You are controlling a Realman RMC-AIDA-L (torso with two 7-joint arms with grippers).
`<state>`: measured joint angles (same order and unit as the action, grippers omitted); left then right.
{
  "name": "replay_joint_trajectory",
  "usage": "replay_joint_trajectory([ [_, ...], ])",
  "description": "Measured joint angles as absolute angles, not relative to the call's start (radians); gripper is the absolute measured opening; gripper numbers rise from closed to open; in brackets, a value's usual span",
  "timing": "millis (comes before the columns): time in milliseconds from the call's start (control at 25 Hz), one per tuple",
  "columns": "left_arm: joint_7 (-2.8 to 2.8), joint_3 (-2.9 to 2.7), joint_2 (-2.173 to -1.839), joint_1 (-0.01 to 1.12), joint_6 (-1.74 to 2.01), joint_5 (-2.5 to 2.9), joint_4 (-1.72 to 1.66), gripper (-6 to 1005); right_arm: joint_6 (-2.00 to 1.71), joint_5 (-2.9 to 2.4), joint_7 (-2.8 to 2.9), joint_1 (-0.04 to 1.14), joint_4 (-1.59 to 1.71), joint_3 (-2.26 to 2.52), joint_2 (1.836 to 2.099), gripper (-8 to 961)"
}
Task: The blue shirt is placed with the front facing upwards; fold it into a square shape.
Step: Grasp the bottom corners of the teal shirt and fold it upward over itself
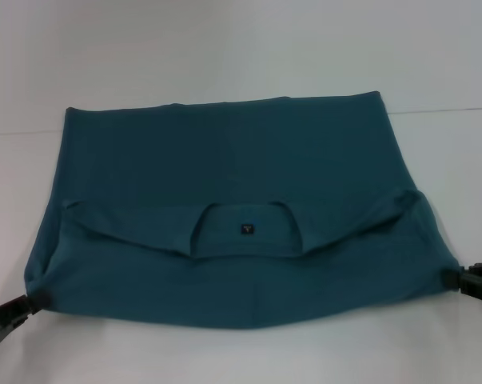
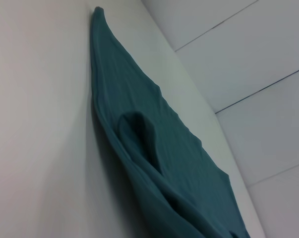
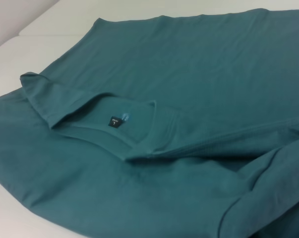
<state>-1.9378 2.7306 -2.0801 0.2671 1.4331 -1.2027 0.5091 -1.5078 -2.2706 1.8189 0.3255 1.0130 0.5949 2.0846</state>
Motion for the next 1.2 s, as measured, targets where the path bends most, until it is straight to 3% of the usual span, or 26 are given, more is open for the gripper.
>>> replay_joint_trajectory([
  [720,-1.912,2.771,-2.088,0.206,1.497,-1.202,0.508,114,-1.507,-2.253,1.793,0.316,0.930,0.569,2.088,72],
  [1200,-1.907,2.779,-2.085,0.235,1.524,-1.206,0.506,115,-1.529,-2.201,1.745,0.346,0.844,0.520,2.071,71],
])
